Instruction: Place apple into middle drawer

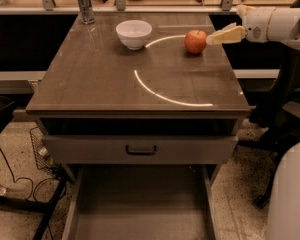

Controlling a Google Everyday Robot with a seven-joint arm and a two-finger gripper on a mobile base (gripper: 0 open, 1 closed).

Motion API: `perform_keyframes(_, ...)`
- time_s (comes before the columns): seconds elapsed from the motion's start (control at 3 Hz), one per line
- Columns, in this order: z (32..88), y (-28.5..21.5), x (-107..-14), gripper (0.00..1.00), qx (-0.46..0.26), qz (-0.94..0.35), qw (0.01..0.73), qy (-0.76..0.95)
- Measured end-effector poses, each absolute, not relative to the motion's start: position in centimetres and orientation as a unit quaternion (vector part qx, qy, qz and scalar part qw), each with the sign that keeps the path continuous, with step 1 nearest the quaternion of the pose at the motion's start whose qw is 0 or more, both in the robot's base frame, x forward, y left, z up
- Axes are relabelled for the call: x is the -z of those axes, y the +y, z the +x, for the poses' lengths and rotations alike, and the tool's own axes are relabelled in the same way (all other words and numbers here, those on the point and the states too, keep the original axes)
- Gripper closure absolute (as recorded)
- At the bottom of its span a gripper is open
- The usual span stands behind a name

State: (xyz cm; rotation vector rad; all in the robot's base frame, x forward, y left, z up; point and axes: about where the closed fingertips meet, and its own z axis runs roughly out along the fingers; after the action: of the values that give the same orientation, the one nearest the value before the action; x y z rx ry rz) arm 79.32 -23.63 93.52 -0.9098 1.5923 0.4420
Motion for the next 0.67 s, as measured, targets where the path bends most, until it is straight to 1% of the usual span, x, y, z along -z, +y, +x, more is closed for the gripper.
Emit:
perform_keyframes(0.33, 80.78, -22.35, -93.06, 0.0, -0.195, -0.385, 0.581, 0.689)
perform_keyframes(0.67, 81.63, -22.32, -93.21, 0.0, -0.169, -0.369, 0.583, 0.704)
